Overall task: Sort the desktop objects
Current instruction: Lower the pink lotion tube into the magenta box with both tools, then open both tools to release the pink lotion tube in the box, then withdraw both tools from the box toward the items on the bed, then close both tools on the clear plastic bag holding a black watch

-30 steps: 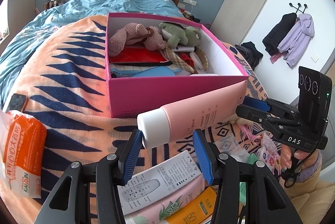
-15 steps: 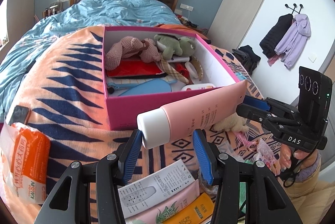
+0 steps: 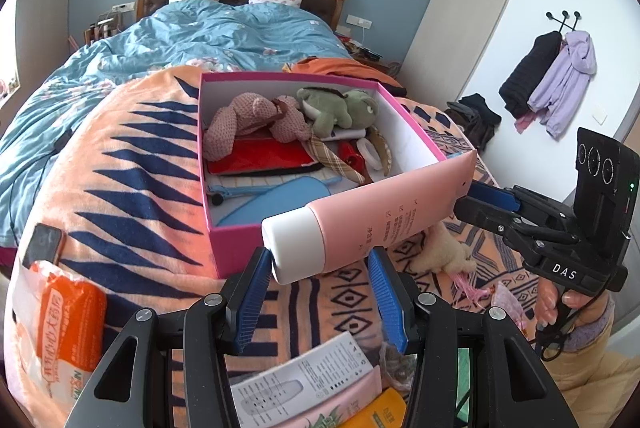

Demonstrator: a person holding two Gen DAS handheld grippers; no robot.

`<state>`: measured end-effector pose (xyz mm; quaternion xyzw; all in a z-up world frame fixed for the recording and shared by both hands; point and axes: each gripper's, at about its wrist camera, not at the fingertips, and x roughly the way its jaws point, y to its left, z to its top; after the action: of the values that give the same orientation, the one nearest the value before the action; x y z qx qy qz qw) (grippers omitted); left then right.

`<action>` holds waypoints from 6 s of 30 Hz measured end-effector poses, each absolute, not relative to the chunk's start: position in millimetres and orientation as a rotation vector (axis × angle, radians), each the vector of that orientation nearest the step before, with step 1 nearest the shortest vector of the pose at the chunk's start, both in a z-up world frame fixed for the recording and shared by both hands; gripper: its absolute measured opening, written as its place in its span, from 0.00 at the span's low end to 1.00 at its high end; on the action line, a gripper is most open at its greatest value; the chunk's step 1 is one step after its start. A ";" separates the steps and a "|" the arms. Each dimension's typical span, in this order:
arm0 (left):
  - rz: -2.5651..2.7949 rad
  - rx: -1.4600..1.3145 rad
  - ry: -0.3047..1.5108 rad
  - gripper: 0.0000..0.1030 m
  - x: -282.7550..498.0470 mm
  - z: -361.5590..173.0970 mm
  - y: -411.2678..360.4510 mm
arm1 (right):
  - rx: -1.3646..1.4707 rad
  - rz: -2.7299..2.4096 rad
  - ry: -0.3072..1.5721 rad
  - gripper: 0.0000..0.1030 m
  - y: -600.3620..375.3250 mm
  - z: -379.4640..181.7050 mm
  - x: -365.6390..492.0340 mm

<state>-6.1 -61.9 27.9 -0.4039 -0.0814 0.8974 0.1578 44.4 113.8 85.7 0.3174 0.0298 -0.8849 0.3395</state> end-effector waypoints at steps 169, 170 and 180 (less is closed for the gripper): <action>2.317 -1.400 -0.204 0.60 8.3 -77.9 -69.7 | 1.351 -2.081 0.080 0.55 153.3 -42.5 59.6; 2.322 -1.403 -0.217 0.61 8.6 -78.8 -72.4 | 1.344 -2.066 0.036 0.54 153.6 -42.1 58.6; 2.353 -1.408 -0.268 0.65 9.6 -82.3 -81.3 | 1.316 -1.989 -0.130 0.34 154.7 -44.9 50.5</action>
<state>9.6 -81.3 -82.3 -0.5017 -0.0953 0.8381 0.1919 50.5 154.7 -44.9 0.5122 -0.0505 -0.7745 0.3678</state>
